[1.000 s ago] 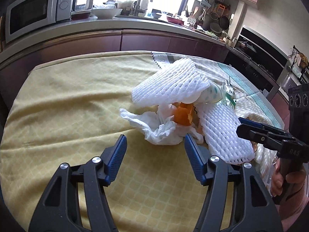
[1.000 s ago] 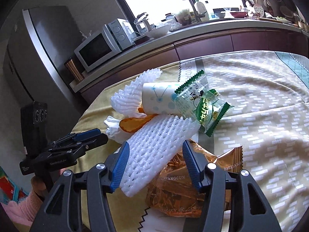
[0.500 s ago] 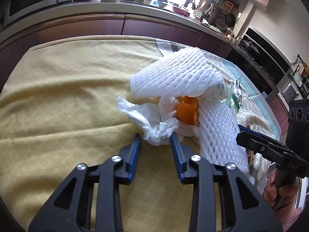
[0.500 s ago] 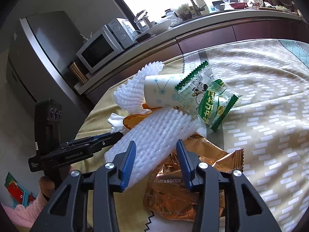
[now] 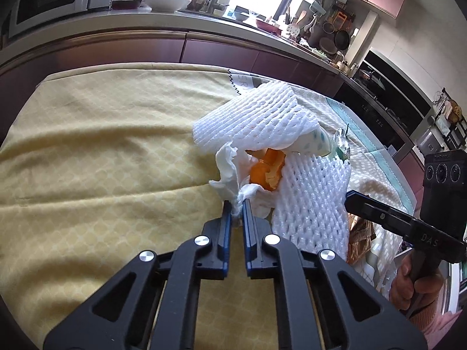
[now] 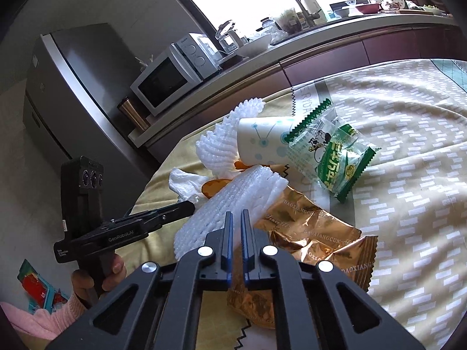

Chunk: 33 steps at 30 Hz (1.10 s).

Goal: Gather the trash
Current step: 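Grasp the white tissue with the left tool while the right tool grasps the white foam net, then carry the tissue and foam net with both tools over the wastebasket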

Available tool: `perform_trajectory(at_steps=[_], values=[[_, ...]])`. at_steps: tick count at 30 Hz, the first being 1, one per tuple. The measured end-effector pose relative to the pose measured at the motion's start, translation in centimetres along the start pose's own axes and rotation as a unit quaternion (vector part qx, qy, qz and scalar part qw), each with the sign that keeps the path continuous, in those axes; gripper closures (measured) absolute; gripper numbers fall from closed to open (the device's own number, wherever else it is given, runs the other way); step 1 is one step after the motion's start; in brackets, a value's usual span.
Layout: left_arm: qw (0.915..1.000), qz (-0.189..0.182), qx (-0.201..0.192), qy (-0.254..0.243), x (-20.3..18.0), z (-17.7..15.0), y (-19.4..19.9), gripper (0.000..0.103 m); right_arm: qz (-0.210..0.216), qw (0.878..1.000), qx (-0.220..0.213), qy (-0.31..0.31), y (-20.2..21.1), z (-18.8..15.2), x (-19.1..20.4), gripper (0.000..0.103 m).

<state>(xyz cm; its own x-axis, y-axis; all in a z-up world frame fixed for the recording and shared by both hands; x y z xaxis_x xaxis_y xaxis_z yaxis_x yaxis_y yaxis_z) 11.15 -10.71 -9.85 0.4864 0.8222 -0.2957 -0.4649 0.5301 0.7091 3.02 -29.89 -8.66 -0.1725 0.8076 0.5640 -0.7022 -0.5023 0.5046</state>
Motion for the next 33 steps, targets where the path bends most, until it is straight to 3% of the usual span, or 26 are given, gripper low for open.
perform_trajectory(at_steps=[5, 7, 10, 16, 18, 19, 20, 22, 33], values=[[0.9999, -0.008, -0.013, 0.007, 0.9, -0.9, 2.1, 0.095, 0.002, 1.000, 0.002, 0.000, -0.1, -0.1, 0.1, 0.099], [0.9998, -0.010, -0.016, 0.008, 1.1, -1.3, 2.7, 0.095, 0.000, 1.000, 0.007, -0.008, -0.2, -0.2, -0.1, 0.094], [0.9998, -0.009, -0.018, 0.008, 1.6, -1.8, 3.5, 0.095, 0.004, 1.000, 0.016, -0.023, -0.4, -0.4, -0.4, 0.066], [0.9995, -0.006, -0.025, 0.018, 2.6, -2.8, 4.5, 0.095, 0.007, 1.000, 0.029, -0.003, -1.5, -0.7, 1.1, 0.056], [0.9994, -0.003, -0.029, 0.017, 2.9, -3.1, 5.0, 0.095, 0.010, 0.999, 0.034, 0.006, -2.0, -0.7, 1.7, 0.057], [0.9994, 0.000, -0.031, 0.016, 3.0, -3.2, 5.2, 0.095, 0.011, 0.999, 0.037, 0.012, -2.3, -0.8, 2.0, 0.065], [0.9993, 0.001, -0.035, 0.014, 3.1, -3.3, 5.5, 0.095, 0.014, 0.999, 0.041, 0.019, -2.5, -0.9, 2.3, 0.081], [0.9988, 0.007, -0.048, 0.010, 3.2, -3.3, 6.4, 0.095, 0.022, 0.998, 0.048, 0.029, -3.0, -1.1, 2.8, 0.094], [0.9927, 0.034, -0.115, 0.017, 5.8, -3.1, 12.9, 0.095, 0.006, 0.998, 0.019, 0.055, -1.9, -0.2, 3.5, 0.095]])
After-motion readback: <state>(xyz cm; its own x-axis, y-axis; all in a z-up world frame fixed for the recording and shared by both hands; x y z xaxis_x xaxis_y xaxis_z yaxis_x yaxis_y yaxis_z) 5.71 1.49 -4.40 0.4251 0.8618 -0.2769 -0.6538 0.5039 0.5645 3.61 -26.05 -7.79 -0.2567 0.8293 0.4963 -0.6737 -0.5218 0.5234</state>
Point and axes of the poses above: each gripper's, at about its wrist camera, not at the fingertips, and y roughly against the way its jaws point, x to its left, z to its top, the point moved 2 cm from there along -y, roughly the way its jaws point, and after that the axes turned 4 degrees about z, right-handed, at the moved point
